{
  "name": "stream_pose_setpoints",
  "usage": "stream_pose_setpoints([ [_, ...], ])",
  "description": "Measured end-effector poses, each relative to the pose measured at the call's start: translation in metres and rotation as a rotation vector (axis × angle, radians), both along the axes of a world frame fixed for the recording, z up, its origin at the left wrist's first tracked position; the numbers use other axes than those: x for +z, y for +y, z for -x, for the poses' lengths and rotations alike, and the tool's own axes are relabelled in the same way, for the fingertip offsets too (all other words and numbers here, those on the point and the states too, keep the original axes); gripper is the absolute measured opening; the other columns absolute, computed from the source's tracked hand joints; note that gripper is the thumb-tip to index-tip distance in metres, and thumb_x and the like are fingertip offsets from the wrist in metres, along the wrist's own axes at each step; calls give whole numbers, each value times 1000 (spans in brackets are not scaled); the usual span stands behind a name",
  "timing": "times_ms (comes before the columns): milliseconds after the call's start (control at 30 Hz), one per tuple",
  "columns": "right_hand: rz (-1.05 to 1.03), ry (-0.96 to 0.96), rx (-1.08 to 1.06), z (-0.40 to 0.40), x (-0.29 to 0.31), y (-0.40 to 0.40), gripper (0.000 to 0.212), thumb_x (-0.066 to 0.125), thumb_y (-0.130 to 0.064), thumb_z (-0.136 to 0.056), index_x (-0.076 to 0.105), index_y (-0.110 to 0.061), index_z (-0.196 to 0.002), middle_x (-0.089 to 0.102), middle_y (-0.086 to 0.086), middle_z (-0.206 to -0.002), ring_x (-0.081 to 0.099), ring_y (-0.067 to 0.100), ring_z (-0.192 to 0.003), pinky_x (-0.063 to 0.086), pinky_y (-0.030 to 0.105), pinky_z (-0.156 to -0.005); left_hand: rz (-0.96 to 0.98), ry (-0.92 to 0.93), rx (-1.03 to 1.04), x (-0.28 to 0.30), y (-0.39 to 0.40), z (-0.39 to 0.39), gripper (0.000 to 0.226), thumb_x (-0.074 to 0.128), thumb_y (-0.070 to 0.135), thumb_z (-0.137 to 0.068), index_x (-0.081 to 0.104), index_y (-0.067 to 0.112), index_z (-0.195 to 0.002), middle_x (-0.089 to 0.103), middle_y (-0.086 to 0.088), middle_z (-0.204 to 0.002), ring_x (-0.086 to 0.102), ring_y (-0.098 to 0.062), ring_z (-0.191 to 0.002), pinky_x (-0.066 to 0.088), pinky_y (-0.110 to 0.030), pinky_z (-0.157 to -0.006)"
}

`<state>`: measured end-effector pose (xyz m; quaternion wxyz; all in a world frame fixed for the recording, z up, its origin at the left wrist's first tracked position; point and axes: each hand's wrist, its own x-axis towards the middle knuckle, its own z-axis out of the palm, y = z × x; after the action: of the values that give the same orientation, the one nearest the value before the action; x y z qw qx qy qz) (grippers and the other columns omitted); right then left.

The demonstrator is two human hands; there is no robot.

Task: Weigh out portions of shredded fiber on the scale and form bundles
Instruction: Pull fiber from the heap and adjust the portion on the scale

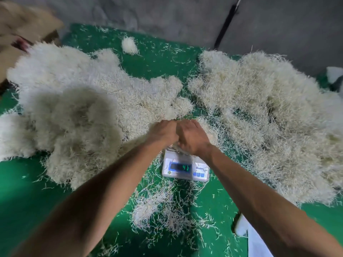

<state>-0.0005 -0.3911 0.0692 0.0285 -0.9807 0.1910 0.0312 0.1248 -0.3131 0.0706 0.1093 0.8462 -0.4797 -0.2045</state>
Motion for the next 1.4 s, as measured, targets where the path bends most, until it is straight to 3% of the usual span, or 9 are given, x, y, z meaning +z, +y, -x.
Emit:
stream_pose_setpoints([
  [100,-19,46,-69,-8,-1,-10,50,68,-32,-89,57,-12,-134,67,9,-124,53,26,-132,19,44,-126,-20,127,-11,6,-12,-12,22,68,41,-77,57,22,-80,65,1,-77,61,-14,-65,46,-29,-59],
  [233,-315,-152,-243,-10,7,-23,27,68,-13,-87,68,-7,-114,66,5,-86,63,27,-93,52,46,-103,11,360,-81,30,-18,-29,37,63,53,-74,64,26,-99,63,7,-87,62,-8,-72,45,-23,-51],
  [400,-333,-151,-277,-11,15,-33,60,75,-29,-89,57,-8,-142,61,15,-139,54,33,-132,40,42,-115,113,605,-106,51,-8,-30,27,71,51,-56,66,41,-80,65,-1,-94,65,-8,-72,47,-28,-56],
  [533,-242,-78,-275,-11,18,-34,68,74,-38,-88,50,-15,-147,53,11,-150,45,31,-141,29,46,-123,216,709,15,53,-2,-24,24,65,36,-57,68,44,-79,67,15,-75,63,-7,-65,47,-22,-51],
  [733,-147,-99,-263,-11,20,-24,52,76,-23,-84,61,-18,-134,66,2,-128,56,24,-126,31,40,-120,38,589,155,47,2,-13,97,62,77,-61,43,29,-143,55,5,-129,62,-27,-113,52,-51,-98],
  [867,-196,-90,-360,-7,15,-26,46,72,-9,-85,59,-18,-128,65,-1,-114,59,23,-115,39,45,-115,114,547,123,53,-4,-4,75,72,58,-72,60,12,-129,70,-12,-103,67,-23,-85,54,-35,-76],
  [967,-220,-99,-383,-12,11,-27,55,71,-6,-86,54,-21,-136,65,2,-119,59,25,-119,39,44,-114,146,586,163,60,1,-1,84,71,61,-57,64,6,-120,68,-23,-109,68,-35,-99,55,-47,-86],
  [1200,-257,-121,-489,-18,5,-29,72,63,0,-77,49,-26,-142,62,0,-112,55,23,-106,45,46,-110,224,772,419,61,18,-8,69,74,52,-57,51,29,-119,58,8,-101,54,-8,-90,40,-30,-74],
  [1400,-252,-106,-510,-20,3,-30,67,51,3,-77,50,-24,-138,58,-3,-99,54,21,-99,44,48,-109,366,1081,639,55,25,-6,59,75,46,-48,69,22,-101,63,0,-96,57,-19,-92,42,-33,-74],
])
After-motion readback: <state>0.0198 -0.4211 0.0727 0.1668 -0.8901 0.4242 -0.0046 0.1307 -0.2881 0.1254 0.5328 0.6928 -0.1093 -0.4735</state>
